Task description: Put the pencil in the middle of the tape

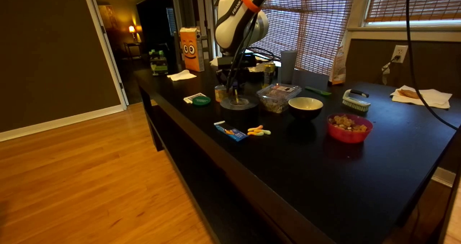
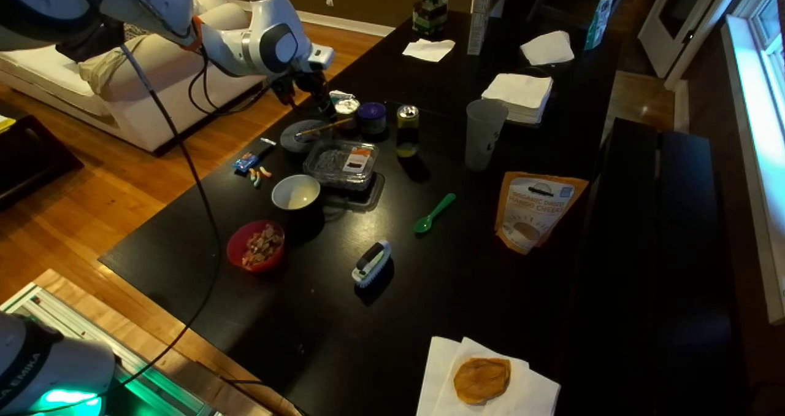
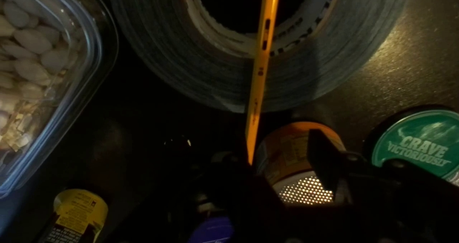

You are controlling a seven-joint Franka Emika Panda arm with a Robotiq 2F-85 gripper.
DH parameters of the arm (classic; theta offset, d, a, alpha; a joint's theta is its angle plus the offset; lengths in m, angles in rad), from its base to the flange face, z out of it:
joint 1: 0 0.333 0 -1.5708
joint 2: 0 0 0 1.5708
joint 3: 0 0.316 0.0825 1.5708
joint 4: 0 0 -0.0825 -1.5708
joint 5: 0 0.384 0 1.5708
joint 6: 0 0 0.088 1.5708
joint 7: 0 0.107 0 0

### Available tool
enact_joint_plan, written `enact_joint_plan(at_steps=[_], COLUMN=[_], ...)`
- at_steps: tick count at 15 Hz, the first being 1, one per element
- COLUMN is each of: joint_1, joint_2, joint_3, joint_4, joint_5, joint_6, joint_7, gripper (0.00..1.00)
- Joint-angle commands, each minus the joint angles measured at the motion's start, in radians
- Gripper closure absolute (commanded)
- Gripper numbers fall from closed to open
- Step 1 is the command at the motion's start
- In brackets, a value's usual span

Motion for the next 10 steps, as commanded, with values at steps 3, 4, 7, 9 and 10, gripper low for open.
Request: enact_joint_plan(at_steps=[3, 4, 7, 9, 10], joint_1=[-0.004, -0.007, -0.012, -0.015, -0.017], joint_2=[0.03, 0.032, 0.04, 0.046, 0.048], joint_3=[-0.017, -0.014, -0.012, -0.011, -0.009], joint_4=[0.04, 0.042, 0.046, 0.05, 0.052], joint_5=[-0.028, -0.026, -0.024, -0.023, -0.021], joint_6=[-0.025, -0.024, -0.024, -0.022, -0.023], joint_7=[0.049, 0.047, 0.046, 0.046, 0.045], gripper=[0.64, 0.61, 0.6, 0.59, 0.62])
